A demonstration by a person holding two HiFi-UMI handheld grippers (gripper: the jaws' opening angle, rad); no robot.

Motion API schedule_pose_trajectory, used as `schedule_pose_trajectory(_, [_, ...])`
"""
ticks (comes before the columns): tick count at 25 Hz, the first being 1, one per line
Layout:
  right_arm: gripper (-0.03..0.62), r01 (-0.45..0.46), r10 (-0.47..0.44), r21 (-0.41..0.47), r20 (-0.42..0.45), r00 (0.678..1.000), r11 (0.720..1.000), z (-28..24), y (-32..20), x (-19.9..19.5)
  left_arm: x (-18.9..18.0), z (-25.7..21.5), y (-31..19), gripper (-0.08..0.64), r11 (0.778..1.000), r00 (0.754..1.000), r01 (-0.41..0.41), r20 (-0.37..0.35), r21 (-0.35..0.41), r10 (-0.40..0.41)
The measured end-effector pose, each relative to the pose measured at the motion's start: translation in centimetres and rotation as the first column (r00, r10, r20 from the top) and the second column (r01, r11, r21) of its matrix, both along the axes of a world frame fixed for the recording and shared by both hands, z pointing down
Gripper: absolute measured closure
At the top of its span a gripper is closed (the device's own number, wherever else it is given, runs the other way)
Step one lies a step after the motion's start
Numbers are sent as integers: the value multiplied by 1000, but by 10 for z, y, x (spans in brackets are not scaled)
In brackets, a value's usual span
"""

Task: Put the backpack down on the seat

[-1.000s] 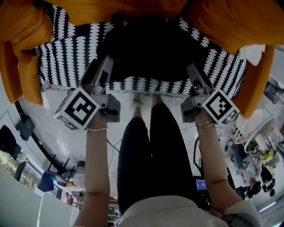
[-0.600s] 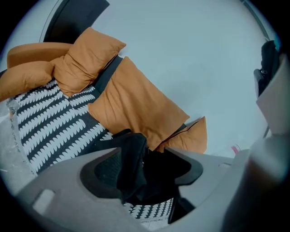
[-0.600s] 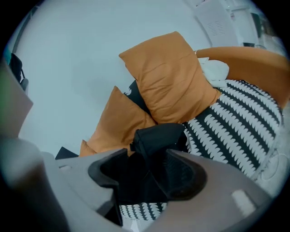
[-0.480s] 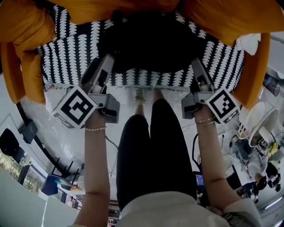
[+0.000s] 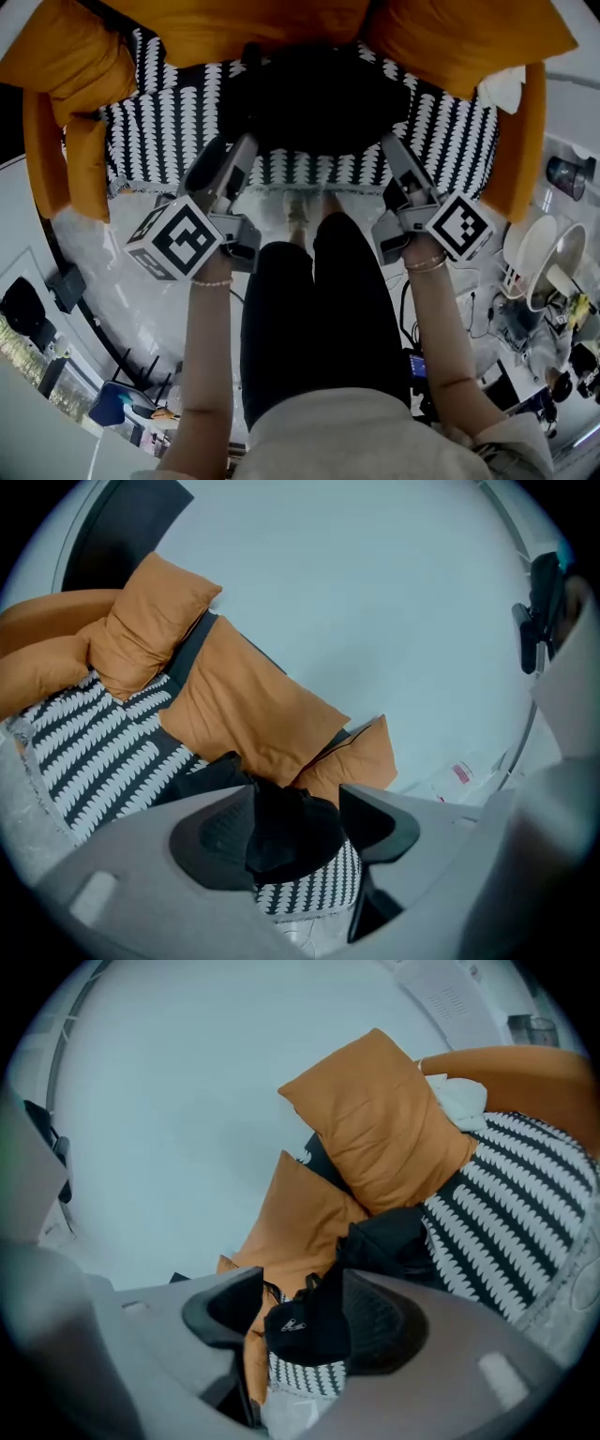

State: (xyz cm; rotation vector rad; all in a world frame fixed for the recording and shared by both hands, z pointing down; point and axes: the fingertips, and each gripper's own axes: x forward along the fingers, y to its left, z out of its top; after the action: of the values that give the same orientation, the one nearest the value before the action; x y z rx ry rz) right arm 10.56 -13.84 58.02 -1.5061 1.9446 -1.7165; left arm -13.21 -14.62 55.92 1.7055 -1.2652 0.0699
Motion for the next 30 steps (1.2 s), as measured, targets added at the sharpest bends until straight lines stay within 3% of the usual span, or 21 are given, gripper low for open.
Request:
schedule_pose_trajectory(5, [336, 35, -41, 100, 62, 997, 994, -50, -9, -13, 8, -39, 3, 282, 997, 1000, -23, 8, 69, 23])
schedule_pose_trajectory(10, [336, 30, -45, 142, 105, 993, 989, -94, -5, -24, 8, -87, 9, 282, 991, 999, -31, -35, 129, 35])
schedule_pose_trajectory(14, [336, 46, -67, 207, 96, 993, 977, -132, -6, -30, 16, -126, 8, 282, 977, 998, -41, -42, 207, 51])
schedule_pose_trajectory(18, [344, 51, -90, 309, 111, 990, 950, -177, -5, -37, 23, -170, 7, 284, 949, 997, -62, -31, 309, 75])
schedule_pose_trajectory(21, [363, 73, -133, 388, 129, 983, 919, -214, -7, -52, 29, -200, 6, 307, 924, 992, -79, -62, 375, 110])
schedule_pose_trajectory(23, [433, 101, -169, 431, 121, 978, 896, -235, -10, -61, 33, -220, 3, 333, 909, 989, -85, -74, 408, 126])
schedule_pose_trajectory(30, [437, 161, -240, 511, 92, 967, 844, -288, -5, -78, 55, -279, 9, 482, 831, 969, -150, -88, 536, 231])
